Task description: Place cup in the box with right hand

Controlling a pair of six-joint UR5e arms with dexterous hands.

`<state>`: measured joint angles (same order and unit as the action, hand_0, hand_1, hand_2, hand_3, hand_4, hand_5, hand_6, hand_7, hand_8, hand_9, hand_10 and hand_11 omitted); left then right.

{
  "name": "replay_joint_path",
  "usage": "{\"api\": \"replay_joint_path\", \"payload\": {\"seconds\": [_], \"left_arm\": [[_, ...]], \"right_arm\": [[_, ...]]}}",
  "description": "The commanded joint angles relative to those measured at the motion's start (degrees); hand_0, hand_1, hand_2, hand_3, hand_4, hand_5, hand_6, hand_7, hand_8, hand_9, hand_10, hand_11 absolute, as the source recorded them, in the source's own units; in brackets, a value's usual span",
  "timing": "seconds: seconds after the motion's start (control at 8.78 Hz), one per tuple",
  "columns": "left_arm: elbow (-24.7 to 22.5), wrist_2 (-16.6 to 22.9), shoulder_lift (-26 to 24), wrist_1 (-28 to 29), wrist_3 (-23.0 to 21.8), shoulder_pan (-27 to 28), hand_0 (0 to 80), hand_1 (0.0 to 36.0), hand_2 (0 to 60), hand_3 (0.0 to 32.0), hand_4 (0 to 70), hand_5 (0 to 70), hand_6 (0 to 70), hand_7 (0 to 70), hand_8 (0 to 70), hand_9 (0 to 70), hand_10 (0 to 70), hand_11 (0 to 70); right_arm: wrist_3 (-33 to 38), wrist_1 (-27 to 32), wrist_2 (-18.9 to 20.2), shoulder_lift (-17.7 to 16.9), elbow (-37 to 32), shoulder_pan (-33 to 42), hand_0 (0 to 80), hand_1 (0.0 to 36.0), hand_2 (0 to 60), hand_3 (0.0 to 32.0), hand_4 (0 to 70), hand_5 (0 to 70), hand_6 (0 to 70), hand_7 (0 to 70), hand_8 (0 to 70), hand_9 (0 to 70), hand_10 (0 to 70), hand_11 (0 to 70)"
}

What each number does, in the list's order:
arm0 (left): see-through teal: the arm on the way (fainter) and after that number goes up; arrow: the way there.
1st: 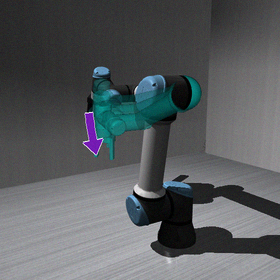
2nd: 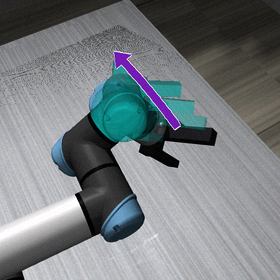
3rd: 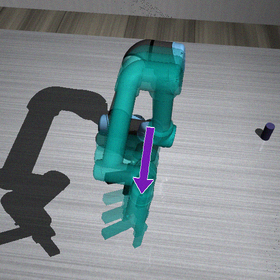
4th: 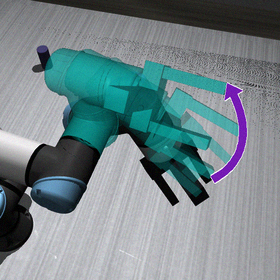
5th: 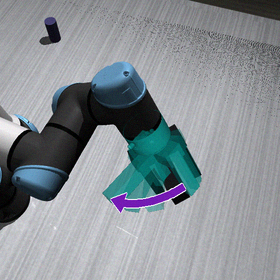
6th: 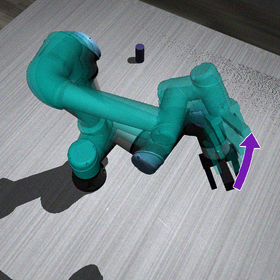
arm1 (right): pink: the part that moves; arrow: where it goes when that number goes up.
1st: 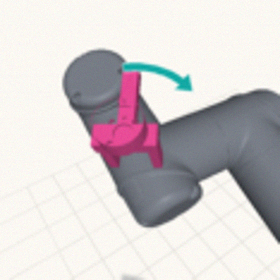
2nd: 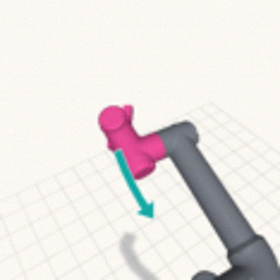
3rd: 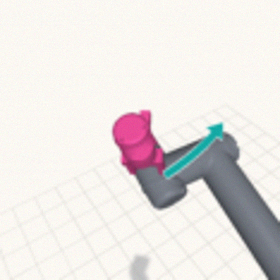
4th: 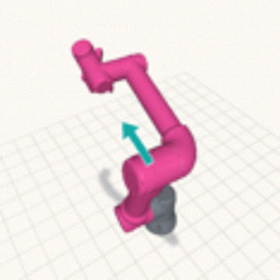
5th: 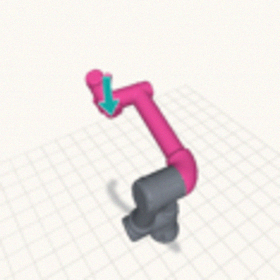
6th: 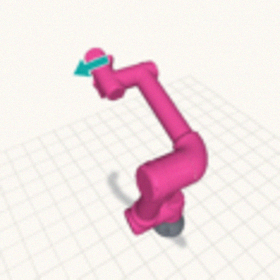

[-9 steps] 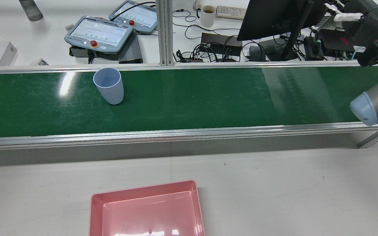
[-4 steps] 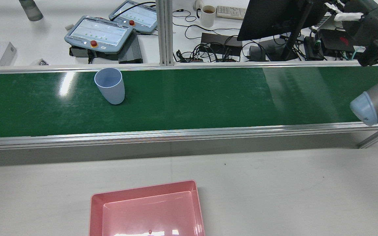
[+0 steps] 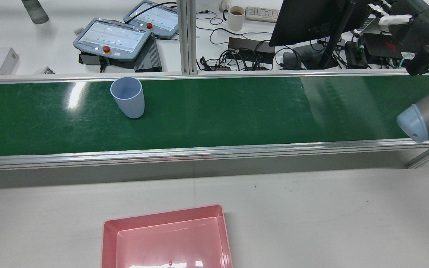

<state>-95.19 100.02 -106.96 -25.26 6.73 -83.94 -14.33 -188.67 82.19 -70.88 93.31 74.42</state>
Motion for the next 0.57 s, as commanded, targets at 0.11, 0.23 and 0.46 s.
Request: {"api": "replay_joint_path", "payload": {"seconds": [0.11,0.23,0.46], "left_arm": [[0.0,0.0,0.0,0.03,0.03,0.0,0.0,0.0,0.0,0.0,0.0,0.0,0.0,0.0,0.0,0.0,0.0,0.0],[0.0,0.0,0.0,0.03,0.03,0.0,0.0,0.0,0.0,0.0,0.0,0.0,0.0,0.0,0.0,0.0,0.0,0.0],[0.0,0.0,0.0,0.03,0.03,0.0,0.0,0.0,0.0,0.0,0.0,0.0,0.0,0.0,0.0,0.0,0.0,0.0]], "right_arm": [[0.0,-0.03,0.07,-0.49,-0.06,0.11,53.7,9.8,0.0,8.0,29.0,4.4,6.8,39.8,0.4,7.4,3.0,5.9],[0.0,-0.03,-0.01,-0.4,-0.32,-0.06,53.7,9.8,0.0,8.6,28.8,4.4,6.7,39.4,0.3,7.2,3.0,5.8],[0.0,-0.03,-0.28,-0.05,-0.76,-0.06,53.7,9.8,0.0,8.8,28.3,4.4,6.5,38.3,0.3,7.0,3.0,5.8]]}}
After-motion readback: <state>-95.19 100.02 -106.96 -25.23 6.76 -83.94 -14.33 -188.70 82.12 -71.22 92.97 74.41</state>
